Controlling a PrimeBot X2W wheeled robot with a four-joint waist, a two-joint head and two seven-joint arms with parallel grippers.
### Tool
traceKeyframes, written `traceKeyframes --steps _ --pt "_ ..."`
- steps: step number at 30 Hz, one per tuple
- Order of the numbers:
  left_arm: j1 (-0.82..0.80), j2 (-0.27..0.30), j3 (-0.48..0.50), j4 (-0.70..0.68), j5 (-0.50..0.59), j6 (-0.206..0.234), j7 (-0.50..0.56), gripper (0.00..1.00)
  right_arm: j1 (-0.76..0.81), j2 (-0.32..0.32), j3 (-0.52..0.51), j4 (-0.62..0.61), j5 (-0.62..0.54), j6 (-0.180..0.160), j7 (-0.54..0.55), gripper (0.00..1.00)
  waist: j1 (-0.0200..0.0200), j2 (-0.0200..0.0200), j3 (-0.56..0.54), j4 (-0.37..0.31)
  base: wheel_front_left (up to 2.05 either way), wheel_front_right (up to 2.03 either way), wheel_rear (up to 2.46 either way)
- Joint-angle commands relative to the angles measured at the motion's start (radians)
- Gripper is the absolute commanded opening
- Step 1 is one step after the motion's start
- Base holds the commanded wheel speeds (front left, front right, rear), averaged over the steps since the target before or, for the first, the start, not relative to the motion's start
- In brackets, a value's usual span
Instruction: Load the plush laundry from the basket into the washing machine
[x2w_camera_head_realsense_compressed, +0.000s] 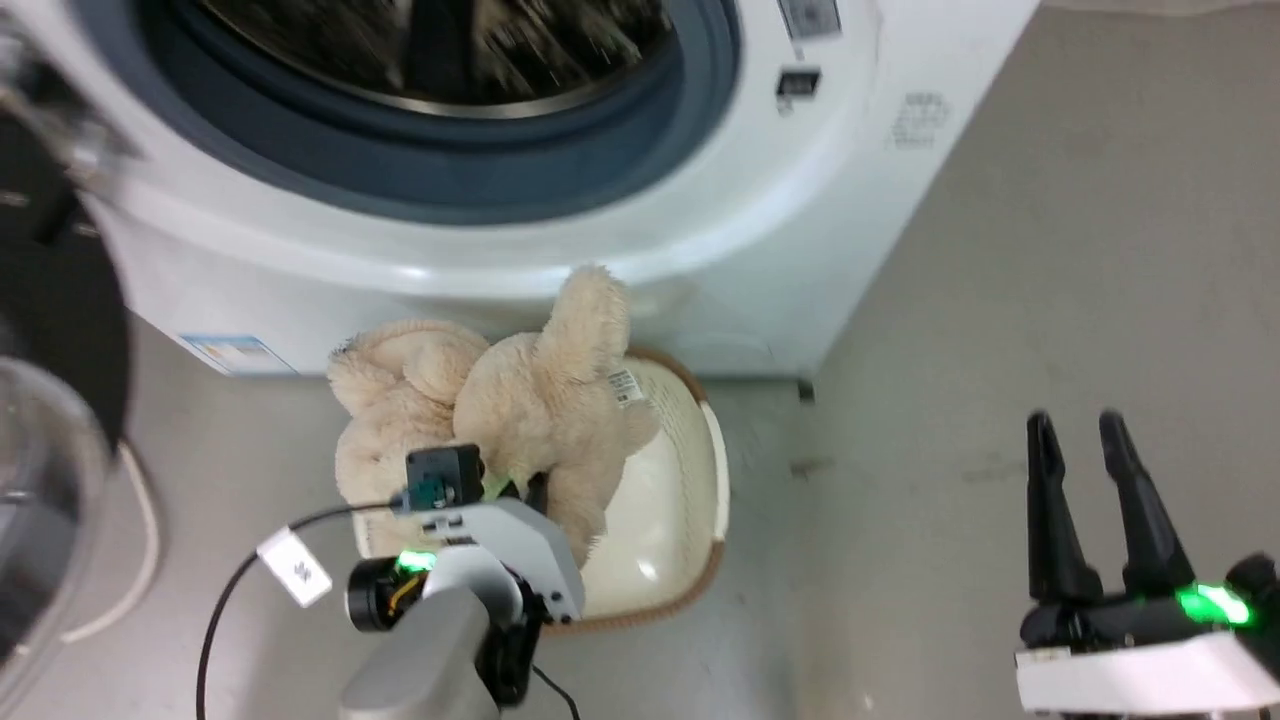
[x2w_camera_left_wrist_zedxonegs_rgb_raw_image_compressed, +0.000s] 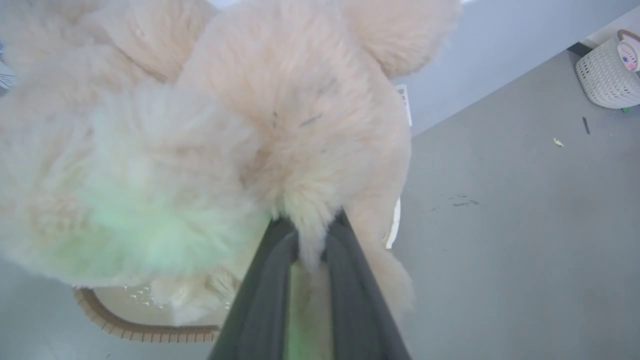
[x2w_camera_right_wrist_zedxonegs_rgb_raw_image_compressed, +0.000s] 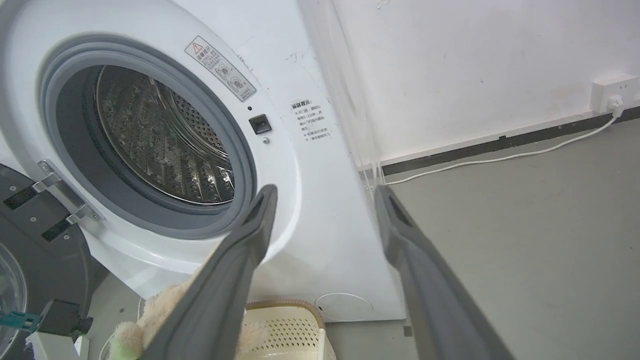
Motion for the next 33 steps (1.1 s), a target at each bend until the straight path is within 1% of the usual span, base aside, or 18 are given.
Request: traceKeyframes --steps 1,2,3,5,6,7,8,10,11,12,13,14,16,20,21,24,29,33 --pt "0.019 0.001 -0.007 -0.03 0.003 0.008 -0.028 0.0 0.022 -0.001 -0.005 0.006 -0.005 0.001 -0.004 1.0 0.0003 0.0 -0.098 0.054 0.0 0.0 0.0" --pt "0.019 0.001 -0.007 -0.03 0.003 0.008 -0.028 0.0 0.022 -0.001 -0.005 0.006 -0.005 0.001 -0.004 1.0 0.0003 0.0 -0.098 0.054 0.0 0.0 0.0" --pt "0.043 0.001 -0.011 -0.074 0.014 0.016 -0.053 0.0 0.045 -0.001 -0.008 0.012 -0.007 0.001 -0.004 1.0 0.0003 0.0 -0.131 0.063 0.0 0.0 0.0" --pt "0.056 0.001 -0.012 -0.1 0.022 0.02 -0.063 0.0 0.055 -0.001 -0.008 0.015 -0.008 0.001 -0.004 1.0 0.0003 0.0 -0.146 0.067 0.0 0.0 0.0" --pt "0.081 0.01 -0.012 -0.156 0.045 0.031 -0.074 0.0 0.073 -0.001 -0.008 0.019 -0.01 0.001 -0.004 1.0 0.0003 0.0 -0.174 0.071 0.0 0.0 0.0" --pt "0.081 0.01 -0.012 -0.156 0.045 0.031 -0.074 0.0 0.073 -0.001 -0.008 0.019 -0.01 0.001 -0.004 1.0 0.0003 0.0 -0.174 0.071 0.0 0.0 0.0" --pt "0.109 0.02 -0.006 -0.22 0.068 0.045 -0.079 0.0 0.087 -0.001 -0.007 0.022 -0.012 0.001 -0.004 1.0 0.0003 0.0 -0.196 0.073 0.0 0.0 0.0" --pt "0.121 0.026 -0.001 -0.259 0.083 0.052 -0.08 0.0 0.092 -0.001 -0.008 0.022 -0.012 0.001 -0.004 1.0 0.0003 0.0 -0.203 0.072 0.0 0.0 0.0" --pt "0.147 0.037 0.021 -0.347 0.118 0.067 -0.08 0.0 0.1 -0.001 -0.009 0.022 -0.013 0.001 -0.004 1.0 0.0003 0.0 -0.214 0.069 0.0 0.0 0.0" --pt "0.147 0.037 0.021 -0.347 0.118 0.067 -0.08 0.0 0.1 -0.001 -0.009 0.022 -0.013 0.001 -0.004 1.0 0.0003 0.0 -0.214 0.069 0.0 0.0 0.0" --pt "0.167 0.046 0.041 -0.425 0.156 0.076 -0.08 0.0 0.103 -0.001 -0.009 0.02 -0.015 0.001 -0.004 1.0 0.0003 0.0 -0.215 0.062 0.0 0.0 0.0" --pt "0.167 0.046 0.041 -0.425 0.156 0.076 -0.08 0.0 0.103 -0.001 -0.009 0.02 -0.015 0.001 -0.004 1.0 0.0003 0.0 -0.215 0.062 0.0 0.0 0.0" --pt "0.184 0.045 0.075 -0.509 0.202 0.086 -0.081 0.0 0.104 -0.001 -0.01 0.017 -0.015 0.001 -0.004 1.0 0.0003 0.0 -0.207 0.046 0.0 0.0 0.0" --pt "0.173 0.04 0.099 -0.55 0.239 0.086 -0.081 0.0 0.099 -0.001 -0.009 0.014 -0.017 0.001 -0.004 1.0 0.0003 0.0 -0.187 0.027 0.0 0.0 0.0" --pt "0.151 0.038 0.109 -0.564 0.269 0.083 -0.081 0.0 0.092 -0.001 -0.01 0.011 -0.016 0.001 -0.004 1.0 0.0003 0.0 -0.168 0.014 0.0 0.0 0.0" --pt "0.12 0.038 0.112 -0.563 0.304 0.08 -0.081 0.0 0.083 -0.001 -0.012 0.008 -0.015 0.001 -0.004 1.0 0.0003 0.0 -0.145 0.003 0.0 0.0 0.0" --pt "0.017 0.052 0.112 -0.509 0.377 0.072 -0.081 0.0 0.057 -0.001 -0.01 0.0 -0.01 0.001 -0.004 1.0 0.0003 0.0 -0.083 -0.022 0.0 0.0 0.0" --pt "-0.073 0.061 0.137 -0.451 0.394 0.067 -0.081 0.0 0.034 -0.001 -0.013 -0.006 -0.006 0.001 -0.004 1.0 0.0003 0.0 -0.03 -0.037 0.0 0.0 0.0"
